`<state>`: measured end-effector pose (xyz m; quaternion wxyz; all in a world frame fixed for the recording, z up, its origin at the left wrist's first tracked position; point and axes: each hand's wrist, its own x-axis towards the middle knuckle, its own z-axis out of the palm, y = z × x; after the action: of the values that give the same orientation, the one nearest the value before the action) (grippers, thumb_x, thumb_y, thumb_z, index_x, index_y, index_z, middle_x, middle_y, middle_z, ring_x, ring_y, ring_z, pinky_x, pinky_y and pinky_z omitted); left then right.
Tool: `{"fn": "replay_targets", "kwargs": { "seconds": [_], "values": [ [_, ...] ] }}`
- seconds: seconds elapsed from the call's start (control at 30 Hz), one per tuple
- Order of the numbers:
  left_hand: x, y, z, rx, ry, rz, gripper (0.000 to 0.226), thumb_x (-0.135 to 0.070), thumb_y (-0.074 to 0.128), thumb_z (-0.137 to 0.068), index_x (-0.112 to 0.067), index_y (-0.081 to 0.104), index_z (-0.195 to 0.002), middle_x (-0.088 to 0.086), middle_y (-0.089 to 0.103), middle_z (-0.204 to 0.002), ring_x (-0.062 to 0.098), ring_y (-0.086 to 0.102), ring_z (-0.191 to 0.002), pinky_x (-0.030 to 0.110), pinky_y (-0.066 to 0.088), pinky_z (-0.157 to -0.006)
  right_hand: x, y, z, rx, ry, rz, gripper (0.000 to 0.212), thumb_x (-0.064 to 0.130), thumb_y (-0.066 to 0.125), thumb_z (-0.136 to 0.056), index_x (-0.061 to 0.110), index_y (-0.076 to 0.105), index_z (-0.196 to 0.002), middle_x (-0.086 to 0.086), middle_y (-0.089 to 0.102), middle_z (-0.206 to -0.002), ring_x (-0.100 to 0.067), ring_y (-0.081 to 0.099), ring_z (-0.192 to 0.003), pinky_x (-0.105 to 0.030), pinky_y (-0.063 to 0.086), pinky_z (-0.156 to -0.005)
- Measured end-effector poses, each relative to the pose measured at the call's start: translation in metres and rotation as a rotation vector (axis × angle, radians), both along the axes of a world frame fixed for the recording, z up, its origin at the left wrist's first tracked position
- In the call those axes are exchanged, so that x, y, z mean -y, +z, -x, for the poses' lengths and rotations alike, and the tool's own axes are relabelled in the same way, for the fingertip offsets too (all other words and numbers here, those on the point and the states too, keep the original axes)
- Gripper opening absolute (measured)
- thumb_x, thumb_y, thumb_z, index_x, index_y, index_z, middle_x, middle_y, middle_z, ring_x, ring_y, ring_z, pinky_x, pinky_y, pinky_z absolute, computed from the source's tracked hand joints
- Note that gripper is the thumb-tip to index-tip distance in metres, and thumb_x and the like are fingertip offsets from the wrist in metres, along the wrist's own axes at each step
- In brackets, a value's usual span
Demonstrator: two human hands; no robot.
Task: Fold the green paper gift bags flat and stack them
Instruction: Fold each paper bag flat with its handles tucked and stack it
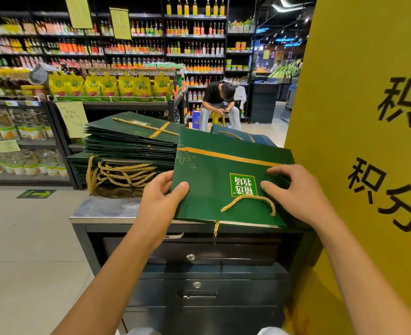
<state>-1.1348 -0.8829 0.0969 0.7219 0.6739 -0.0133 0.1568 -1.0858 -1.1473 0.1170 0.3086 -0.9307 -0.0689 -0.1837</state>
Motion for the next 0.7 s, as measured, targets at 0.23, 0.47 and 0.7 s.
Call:
{"fn": "replay_targets", "kwargs": {
  "seconds": [0.23,0.47,0.7],
  "values": [
    [-0.004,0.043,0.015,0.414,0.116,-0.201,0.028,0.0,0.058,-0.099,-0.022,0.063,-0.116,-0.012,0.074,-0.108,0.003,0.069,-0.104,0.017,0.055,-0.085,0.004,0.042,0.01,0.21,-0.11,-0.381,0.052,0.039,0.072,-0.091,0.022,0.055,-0.137,-0.001,0.06,-0.109,-0.013,0.058,-0.089,-0.029,0.049,-0.076],
    [0.002,0.077,0.031,0.76,0.206,-0.381,0.032,0.0,0.059,-0.099,-0.031,0.057,-0.105,-0.018,0.067,-0.099,0.003,0.067,-0.094,0.019,0.057,-0.076,0.004,0.073,0.02,-0.011,0.191,-0.98,0.058,0.058,0.058,-0.093,0.025,0.051,-0.14,-0.008,0.072,-0.116,-0.02,0.074,-0.096,-0.035,0.061,-0.077],
    [0.012,0.05,0.028,1.111,0.216,-0.931,0.018,-0.01,0.062,-0.099,-0.012,0.064,-0.117,0.007,0.065,-0.115,0.025,0.065,-0.101,0.041,0.055,-0.084,0.011,0.079,0.03,-0.305,0.298,-1.304,0.056,0.066,0.044,-0.096,0.017,0.064,-0.116,-0.012,0.075,-0.107,-0.027,0.074,-0.09,-0.04,0.06,-0.074]
  ]
}}
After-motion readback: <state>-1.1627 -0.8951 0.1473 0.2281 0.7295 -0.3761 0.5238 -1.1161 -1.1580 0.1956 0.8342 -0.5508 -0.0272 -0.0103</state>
